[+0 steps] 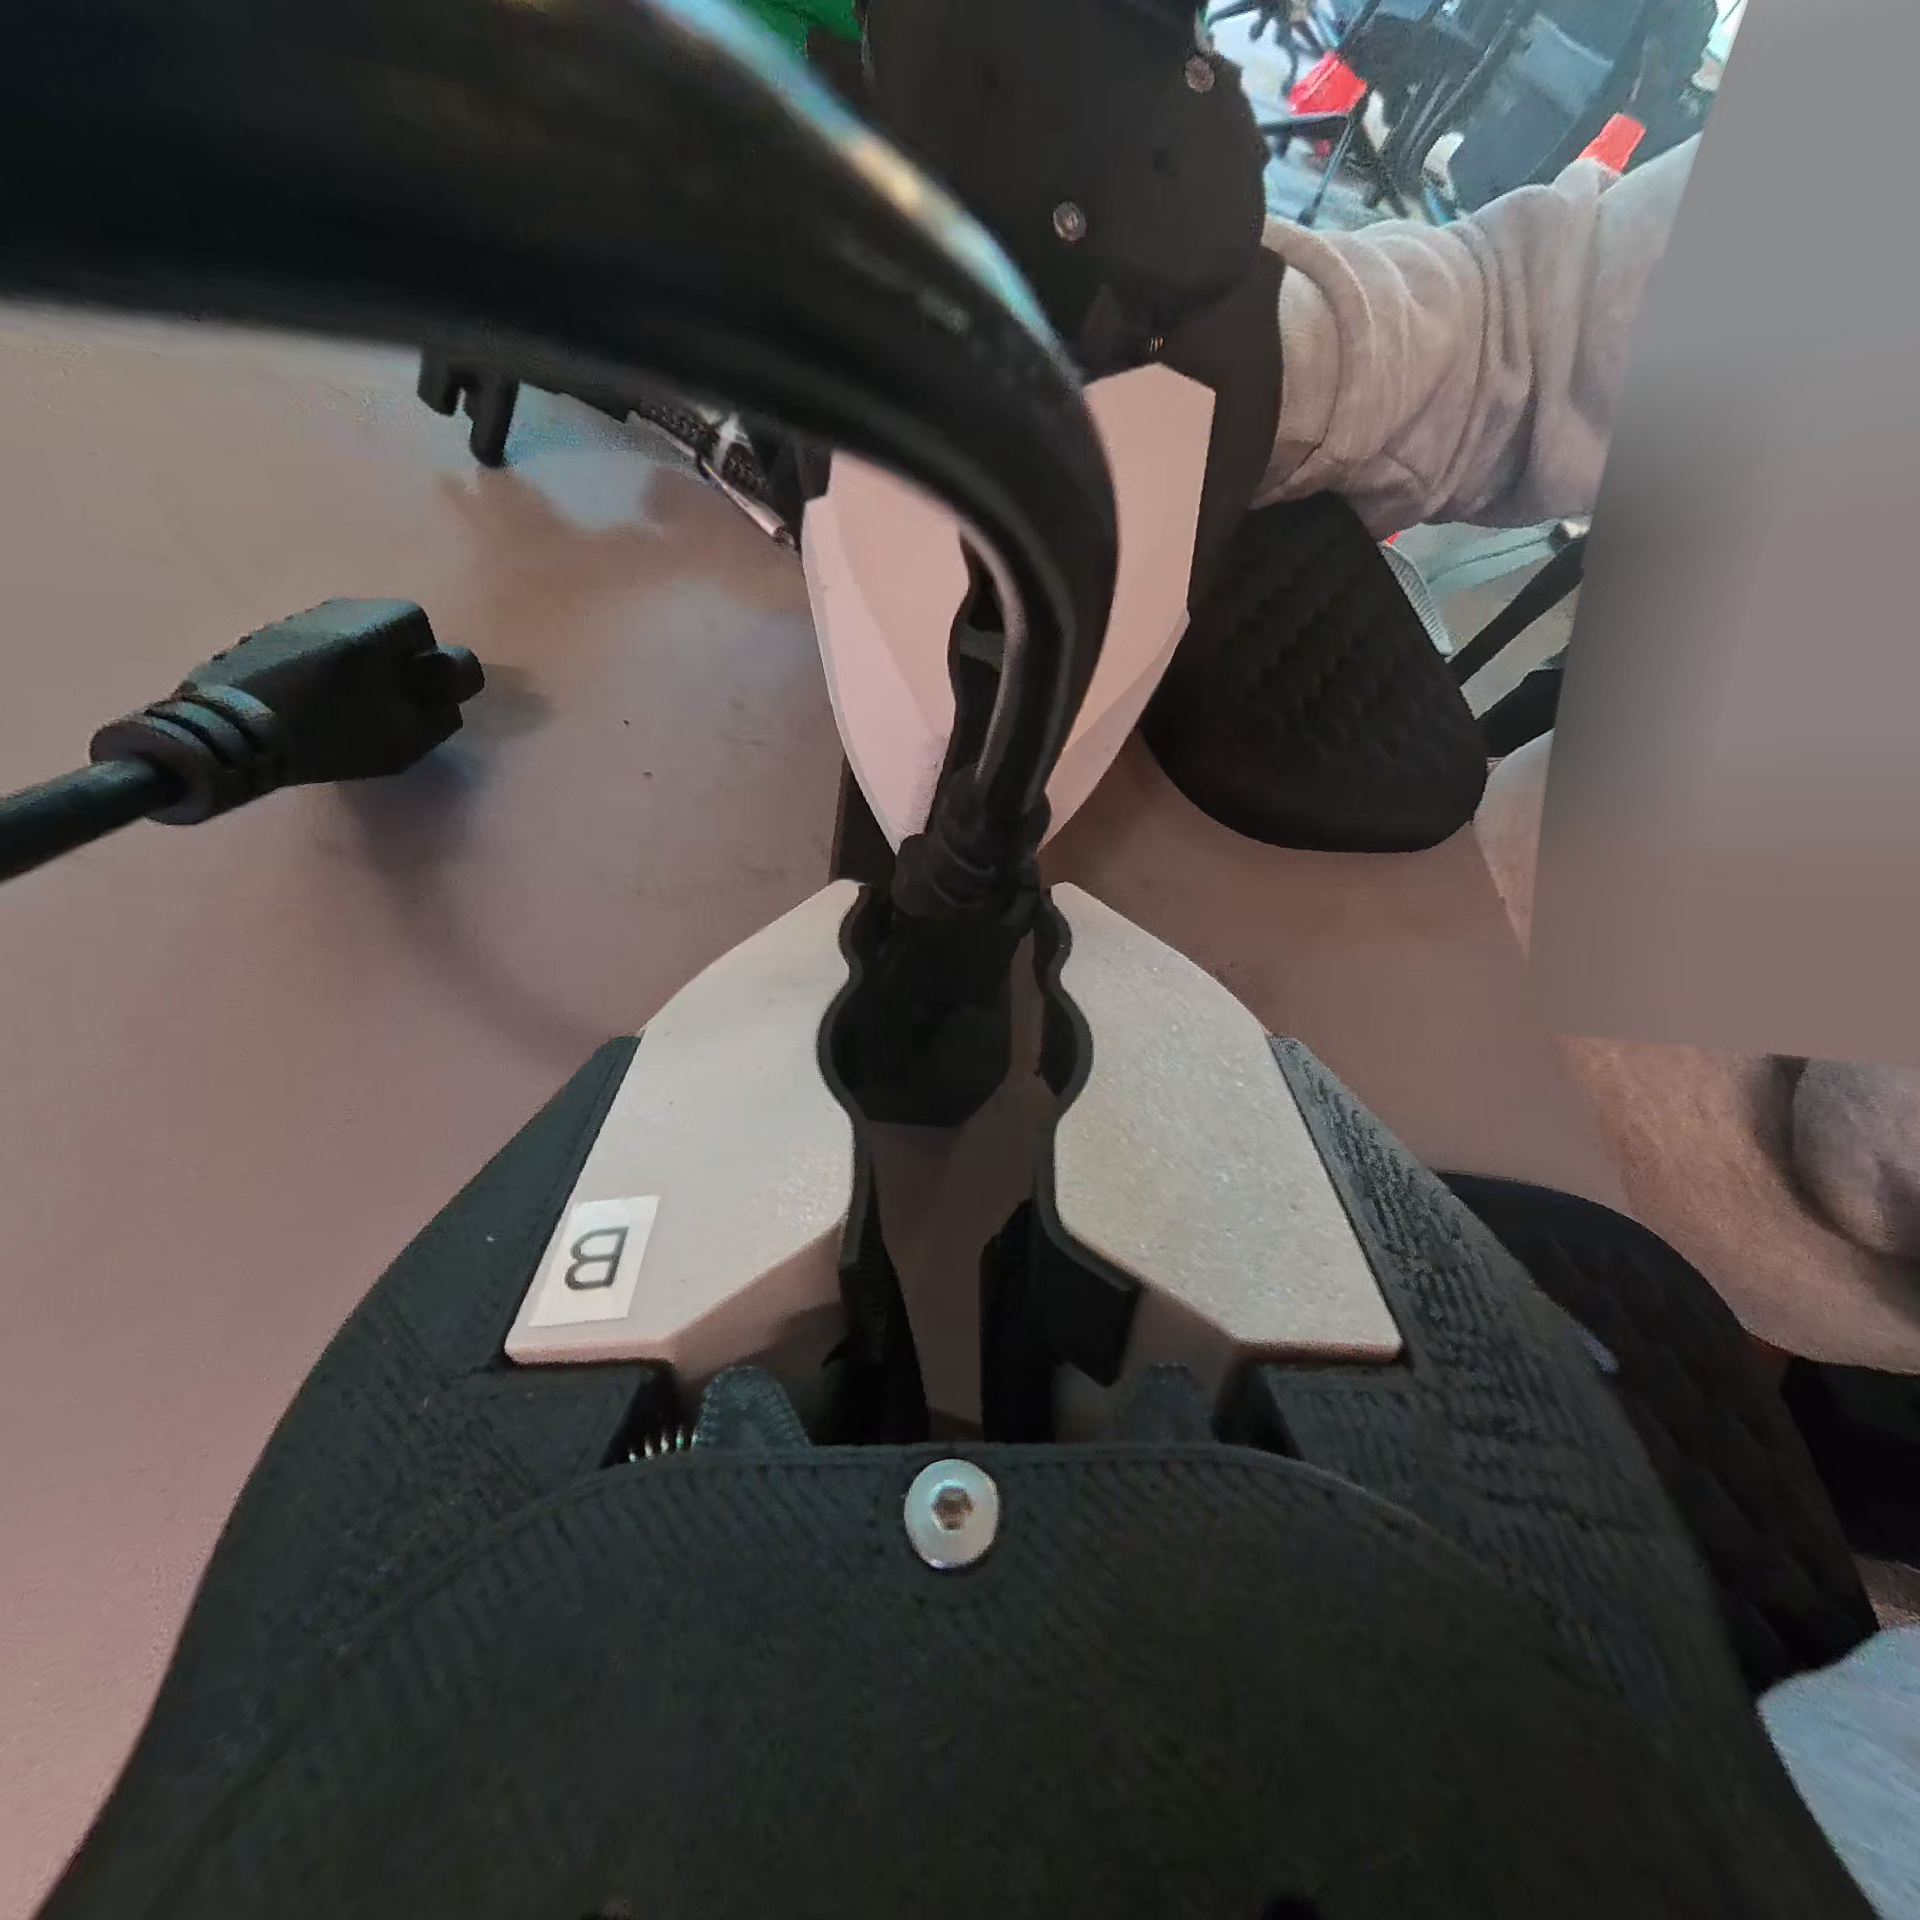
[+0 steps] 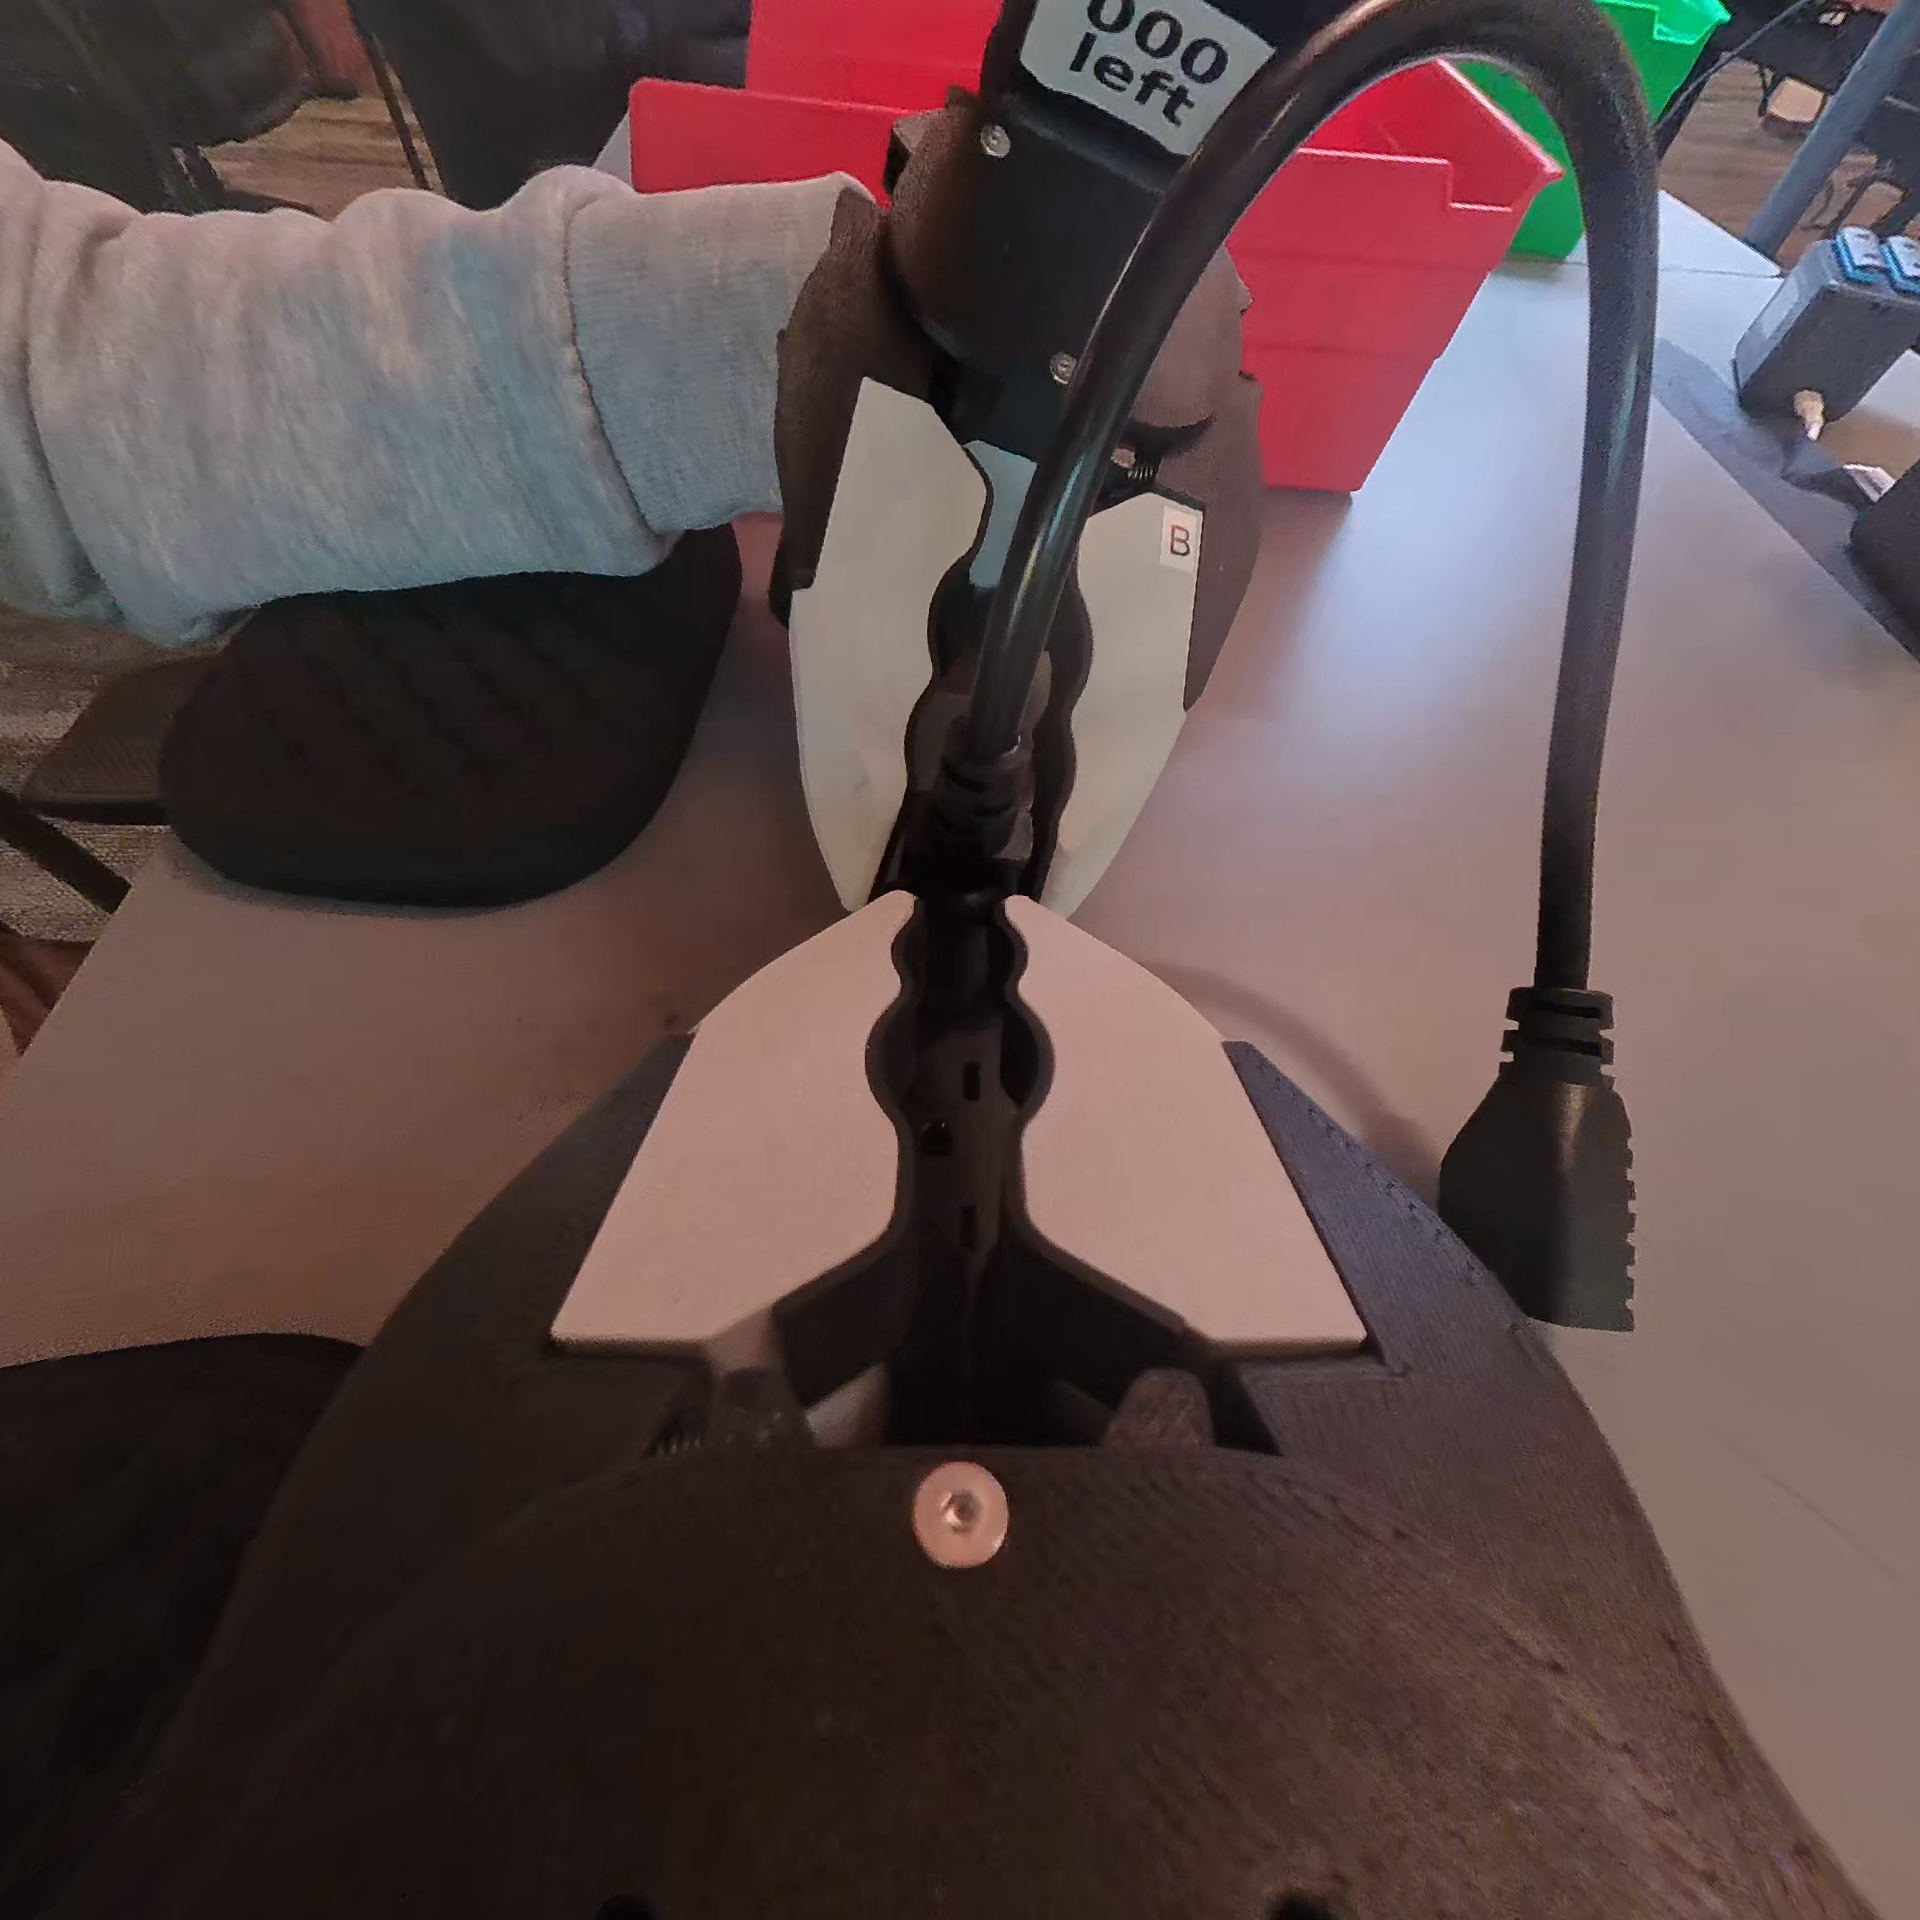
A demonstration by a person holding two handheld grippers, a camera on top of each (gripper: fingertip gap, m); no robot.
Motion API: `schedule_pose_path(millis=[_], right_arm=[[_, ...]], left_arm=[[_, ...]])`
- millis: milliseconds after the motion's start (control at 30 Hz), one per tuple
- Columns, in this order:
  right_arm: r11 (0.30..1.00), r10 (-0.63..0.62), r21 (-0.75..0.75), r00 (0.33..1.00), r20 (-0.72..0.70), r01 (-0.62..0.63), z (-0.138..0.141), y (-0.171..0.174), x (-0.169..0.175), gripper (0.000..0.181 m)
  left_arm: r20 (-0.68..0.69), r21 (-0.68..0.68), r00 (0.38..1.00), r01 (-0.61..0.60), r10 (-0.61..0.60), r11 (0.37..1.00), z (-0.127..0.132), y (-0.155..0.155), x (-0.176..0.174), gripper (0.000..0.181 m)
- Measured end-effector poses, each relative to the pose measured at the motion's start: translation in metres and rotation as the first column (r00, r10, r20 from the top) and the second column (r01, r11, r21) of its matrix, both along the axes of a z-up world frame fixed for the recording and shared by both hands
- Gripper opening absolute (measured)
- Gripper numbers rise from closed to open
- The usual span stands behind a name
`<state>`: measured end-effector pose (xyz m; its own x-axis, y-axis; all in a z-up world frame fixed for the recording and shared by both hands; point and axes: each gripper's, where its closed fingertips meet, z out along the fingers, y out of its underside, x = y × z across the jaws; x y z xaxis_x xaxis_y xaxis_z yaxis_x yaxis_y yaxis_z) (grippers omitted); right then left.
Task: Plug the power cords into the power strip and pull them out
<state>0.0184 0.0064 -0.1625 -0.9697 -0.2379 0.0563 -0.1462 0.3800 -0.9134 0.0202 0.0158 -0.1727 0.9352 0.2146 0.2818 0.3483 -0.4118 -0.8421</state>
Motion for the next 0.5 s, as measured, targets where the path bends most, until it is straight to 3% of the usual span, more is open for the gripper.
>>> schedule_pose_path(millis=[200, 300, 333, 400, 500], right_arm=[[0.999, 0.021, 0.025, 0.996, 0.087, -0.023, -0.004, 0.004, 0.0, 0.011], [0.997, 0.01, 0.073, 1.0, 0.014, -0.011, -0.013, 0.0, 0.001, 0.006], [0.982, 0.023, 0.187, 0.999, -0.05, -0.013, -0.032, 0.005, 0.0, 0.006], [0.987, 0.039, 0.16, 0.996, -0.083, -0.025, -0.029, 0.003, 0.002, 0.0], [0.986, 0.065, 0.151, 0.998, 0.013, -0.067, -0.025, 0.007, 0.004, 0.005]], left_arm=[[-0.038, -0.049, 0.999, -0.004, 0.002, 0.999, -0.001, 0.004, -0.001, 0.029], [0.018, -0.013, 1.0, 0.003, -0.003, 1.0, -0.001, -0.003, 0.001, 0.031], [0.019, -0.011, 1.0, 0.001, 0.0, 1.0, -0.001, -0.005, 0.001, 0.03], [0.008, -0.027, 1.0, -0.002, 0.002, 1.0, -0.001, -0.002, 0.001, 0.03], [0.007, -0.024, 1.0, 0.002, -0.002, 1.0, -0.001, 0.0, 0.002, 0.03]])
